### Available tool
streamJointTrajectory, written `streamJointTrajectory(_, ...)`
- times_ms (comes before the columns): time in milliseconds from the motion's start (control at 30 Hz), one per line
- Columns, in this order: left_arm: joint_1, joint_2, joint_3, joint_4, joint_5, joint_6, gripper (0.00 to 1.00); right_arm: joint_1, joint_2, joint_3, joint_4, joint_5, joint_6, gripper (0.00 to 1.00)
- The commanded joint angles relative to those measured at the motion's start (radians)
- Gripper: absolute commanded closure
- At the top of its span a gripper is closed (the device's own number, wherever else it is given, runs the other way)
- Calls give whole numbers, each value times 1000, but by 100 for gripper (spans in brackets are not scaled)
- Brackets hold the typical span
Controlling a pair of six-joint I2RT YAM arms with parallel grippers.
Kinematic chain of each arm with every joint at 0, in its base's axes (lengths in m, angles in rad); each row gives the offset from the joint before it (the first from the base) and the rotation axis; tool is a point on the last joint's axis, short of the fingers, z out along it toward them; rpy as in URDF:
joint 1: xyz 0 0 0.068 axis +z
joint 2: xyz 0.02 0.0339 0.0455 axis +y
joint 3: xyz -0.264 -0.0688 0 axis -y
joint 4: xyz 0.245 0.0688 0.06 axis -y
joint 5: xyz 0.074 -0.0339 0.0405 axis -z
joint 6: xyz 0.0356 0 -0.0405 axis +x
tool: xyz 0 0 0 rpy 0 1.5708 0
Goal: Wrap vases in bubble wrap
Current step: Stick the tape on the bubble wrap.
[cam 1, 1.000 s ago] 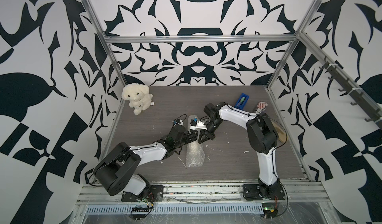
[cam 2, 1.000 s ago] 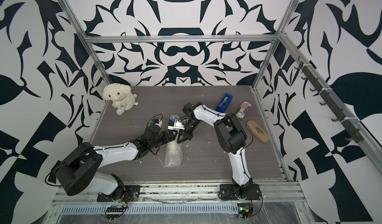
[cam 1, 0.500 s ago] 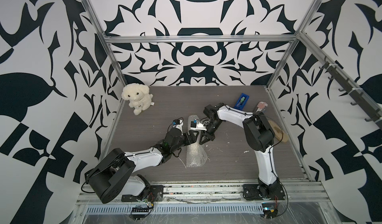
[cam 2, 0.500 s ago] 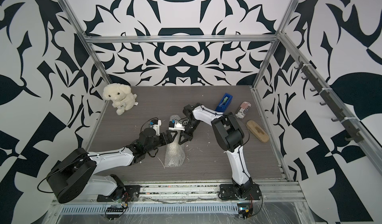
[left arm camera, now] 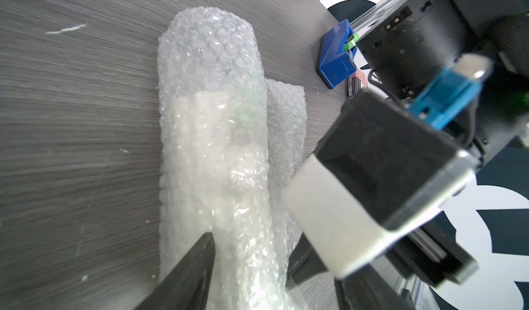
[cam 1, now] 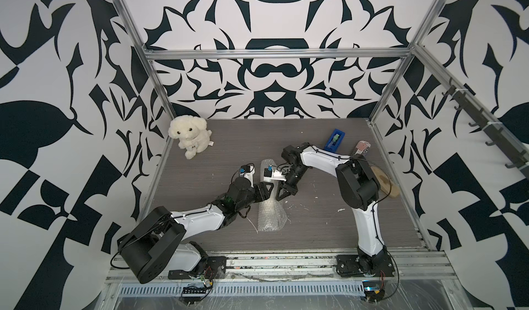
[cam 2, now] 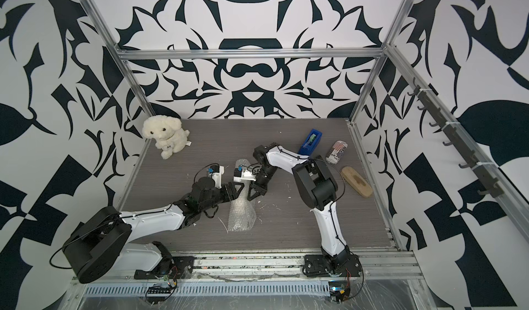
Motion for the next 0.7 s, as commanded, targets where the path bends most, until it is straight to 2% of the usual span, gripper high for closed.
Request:
streamJointTrajectory(0, -2, -40, 1, -79, 45, 36, 30, 3, -44, 33, -27, -33, -2, 94)
streamJointTrajectory(233, -1, -128, 16, -220, 106, 55, 31, 4, -40, 32, -26, -32, 0, 95)
streamJointTrajectory(333, -1, -170, -3, -219, 138, 38, 36, 3, -42, 28, -25, -34, -1, 95)
streamJointTrajectory(433, -10, -198, -3, -231, 160, 12, 51, 4, -44, 26, -25, -31, 0, 95)
streamJointTrajectory(667, -43, -154, 15, -258, 141, 1, 54, 3, -44, 24, -28, -26, 2, 95)
